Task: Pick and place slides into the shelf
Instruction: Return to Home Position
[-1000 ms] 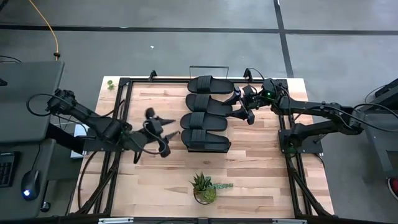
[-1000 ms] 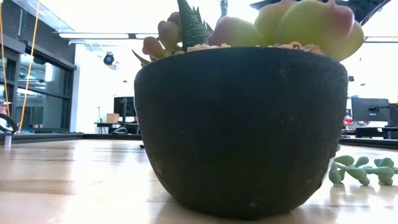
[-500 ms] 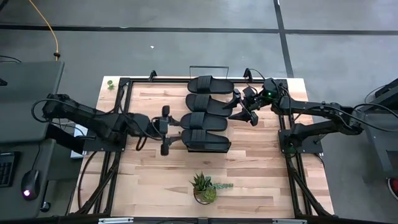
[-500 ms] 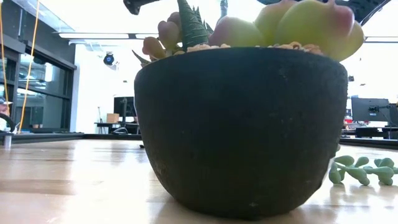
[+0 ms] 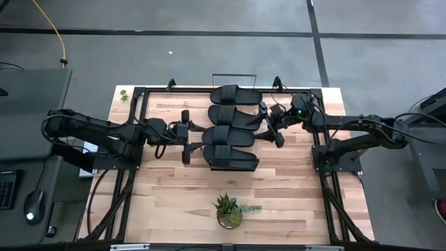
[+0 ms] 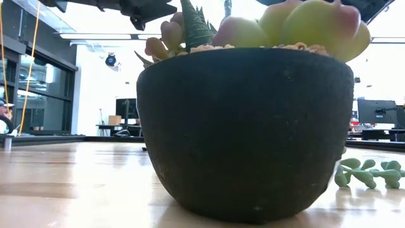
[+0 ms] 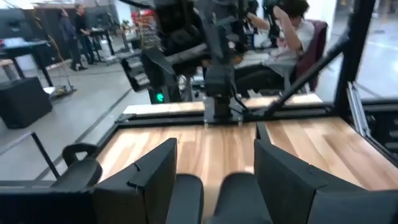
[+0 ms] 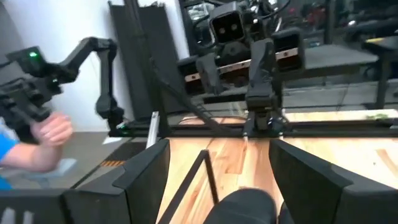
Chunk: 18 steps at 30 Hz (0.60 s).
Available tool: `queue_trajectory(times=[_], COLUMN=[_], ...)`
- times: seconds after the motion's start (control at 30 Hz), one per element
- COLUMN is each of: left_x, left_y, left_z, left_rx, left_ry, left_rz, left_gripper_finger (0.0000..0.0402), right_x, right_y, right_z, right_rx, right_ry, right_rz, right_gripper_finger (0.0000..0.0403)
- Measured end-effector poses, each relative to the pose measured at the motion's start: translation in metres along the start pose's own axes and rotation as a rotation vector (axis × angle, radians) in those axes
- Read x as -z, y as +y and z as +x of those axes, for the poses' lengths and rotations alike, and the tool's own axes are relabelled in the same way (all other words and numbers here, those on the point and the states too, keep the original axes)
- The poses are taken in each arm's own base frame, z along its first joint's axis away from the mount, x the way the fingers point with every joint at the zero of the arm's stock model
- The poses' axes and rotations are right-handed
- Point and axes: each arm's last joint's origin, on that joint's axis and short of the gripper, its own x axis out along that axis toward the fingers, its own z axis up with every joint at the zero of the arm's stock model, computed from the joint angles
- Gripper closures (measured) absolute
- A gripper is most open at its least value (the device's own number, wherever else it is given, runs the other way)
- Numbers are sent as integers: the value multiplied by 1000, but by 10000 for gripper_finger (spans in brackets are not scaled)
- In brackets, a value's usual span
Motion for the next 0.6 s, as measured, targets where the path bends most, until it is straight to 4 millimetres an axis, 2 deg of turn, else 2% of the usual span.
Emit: queue_trajectory(times=[0.23,0.43,0.6], left_x=[-2,-2,-2], left_y=[1,3,3], left_z=[0,0,0], left_rx=[-58,-107,-118], left_ry=[-21,-14,-11], left_rz=[-40,-63,-64], left_gripper_finger=[204,204,204], right_x=[-3,9,19], right_y=[11,13,16], right_z=[10,25,38], right_rx=[77,290,289], right_ry=[-55,-45,-40], right_rz=[-33,-14,-49], right_gripper_finger=[139,139,139])
